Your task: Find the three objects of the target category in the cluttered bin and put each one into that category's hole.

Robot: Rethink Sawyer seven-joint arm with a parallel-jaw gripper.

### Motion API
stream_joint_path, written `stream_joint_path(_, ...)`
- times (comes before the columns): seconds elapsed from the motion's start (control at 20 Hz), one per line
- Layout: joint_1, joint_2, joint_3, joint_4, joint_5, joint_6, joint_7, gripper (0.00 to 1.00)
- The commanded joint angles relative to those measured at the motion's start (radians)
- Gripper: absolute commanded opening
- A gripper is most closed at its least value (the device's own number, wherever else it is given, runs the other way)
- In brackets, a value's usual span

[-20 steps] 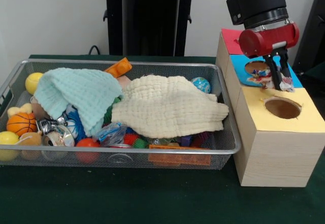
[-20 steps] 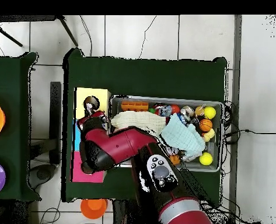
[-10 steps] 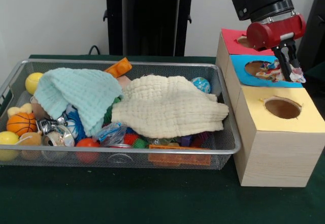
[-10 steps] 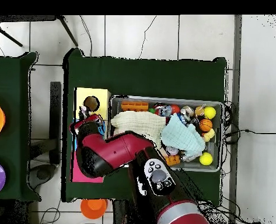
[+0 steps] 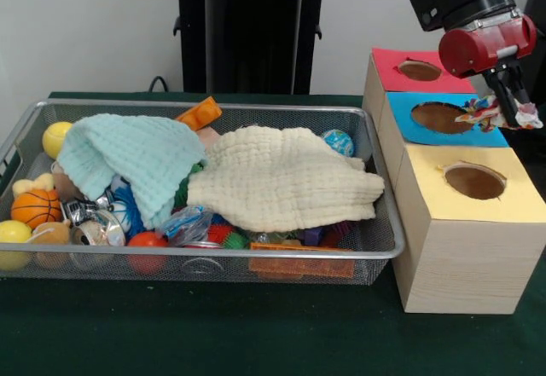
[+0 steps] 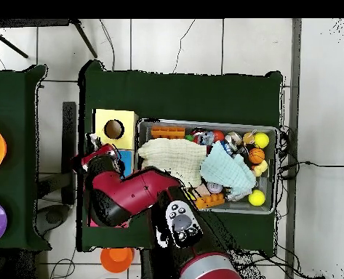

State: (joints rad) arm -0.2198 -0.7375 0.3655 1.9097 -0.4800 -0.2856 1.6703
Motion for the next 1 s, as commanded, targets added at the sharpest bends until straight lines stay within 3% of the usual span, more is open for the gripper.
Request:
stream_joint_path(0.05, 0.065, 0.087, -0.139, -0.027, 0.035, -0.149, 0.132, 0.0)
stream_joint_path(0.25, 0.096, 0.09, -0.193, -0.044, 0.037, -0.177, 0.104, 0.0)
stream_joint_path(0.65, 0.142, 0.088, -0.267, -0.073, 0.024, -0.115, 0.07, 0.0)
stream_joint_path(1.0, 0.18, 0.058, -0.297, -0.078, 0.027, -0.166, 0.088, 0.0)
